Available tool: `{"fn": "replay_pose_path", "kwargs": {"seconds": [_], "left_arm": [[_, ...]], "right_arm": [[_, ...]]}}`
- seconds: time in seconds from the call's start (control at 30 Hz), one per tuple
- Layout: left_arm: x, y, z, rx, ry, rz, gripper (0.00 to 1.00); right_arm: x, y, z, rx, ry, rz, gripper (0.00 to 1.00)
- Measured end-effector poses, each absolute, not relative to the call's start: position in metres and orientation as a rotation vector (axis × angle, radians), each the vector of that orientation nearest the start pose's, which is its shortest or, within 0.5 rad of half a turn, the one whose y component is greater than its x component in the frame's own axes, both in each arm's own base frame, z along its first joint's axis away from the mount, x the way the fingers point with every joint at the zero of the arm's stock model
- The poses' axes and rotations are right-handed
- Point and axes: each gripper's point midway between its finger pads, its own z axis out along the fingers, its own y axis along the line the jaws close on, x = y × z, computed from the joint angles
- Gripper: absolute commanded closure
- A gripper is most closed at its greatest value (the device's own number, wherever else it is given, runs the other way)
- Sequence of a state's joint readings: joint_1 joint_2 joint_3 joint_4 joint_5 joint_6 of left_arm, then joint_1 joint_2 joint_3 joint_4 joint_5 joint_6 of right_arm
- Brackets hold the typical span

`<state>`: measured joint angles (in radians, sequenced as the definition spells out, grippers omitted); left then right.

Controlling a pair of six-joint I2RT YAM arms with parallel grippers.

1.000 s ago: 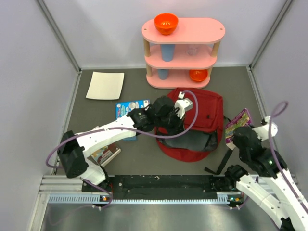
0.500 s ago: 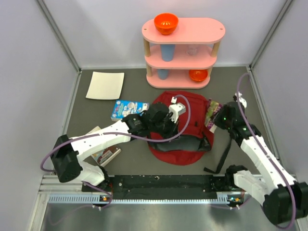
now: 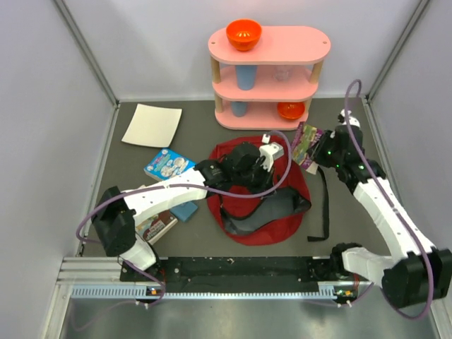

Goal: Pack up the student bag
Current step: Place the book in the student bag.

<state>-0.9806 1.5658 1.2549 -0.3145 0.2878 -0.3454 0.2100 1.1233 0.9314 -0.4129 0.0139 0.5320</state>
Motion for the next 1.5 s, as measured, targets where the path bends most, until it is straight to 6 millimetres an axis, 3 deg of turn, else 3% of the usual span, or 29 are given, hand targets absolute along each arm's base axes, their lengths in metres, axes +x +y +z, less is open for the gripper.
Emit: {"fn": "replay_pose_path", "kwargs": {"seconds": [0.17,0.27,0.37,0.57,0.87,0.97,1.13,1.23,1.37,1.5], "left_arm": [[0.225,-0.399,0.211,0.827,2.139,-0.964,1.0],[0.254,-0.391,0.236,0.763,2.085,-0.939,1.0],[0.282,-0.38,0.263,0.692,2.039,-0.922,1.0],[0.315,-0.365,0.297,0.63,1.98,-0.902,1.0],[0.313,-0.371,0.299,0.652,1.974,-0.921,1.0],[0.311,-0.374,0.298,0.66,1.975,-0.936,1.0],[0.305,-0.379,0.298,0.673,1.973,-0.96,1.0],[0.3,-0.383,0.299,0.681,1.975,-0.977,1.0],[0.293,-0.388,0.299,0.698,1.971,-0.994,1.0],[0.291,-0.391,0.3,0.698,1.963,-1.009,1.0]], "right_arm": [[0.303,0.061,0.239,0.398,2.039,0.318,1.0],[0.271,0.047,0.266,0.429,1.962,0.307,1.0],[0.24,0.043,0.279,0.459,1.923,0.352,1.0],[0.176,0.065,0.292,0.48,1.889,0.62,1.0],[0.115,0.097,0.288,0.505,1.925,0.948,1.0],[0.112,0.108,0.271,0.533,1.983,1.024,1.0],[0.12,0.117,0.206,0.688,2.119,1.065,1.0],[0.129,0.123,0.181,0.768,2.14,1.103,1.0],[0.152,0.134,0.167,0.826,2.087,1.209,1.0],[0.172,0.137,0.177,0.863,2.017,1.258,1.0]]}}
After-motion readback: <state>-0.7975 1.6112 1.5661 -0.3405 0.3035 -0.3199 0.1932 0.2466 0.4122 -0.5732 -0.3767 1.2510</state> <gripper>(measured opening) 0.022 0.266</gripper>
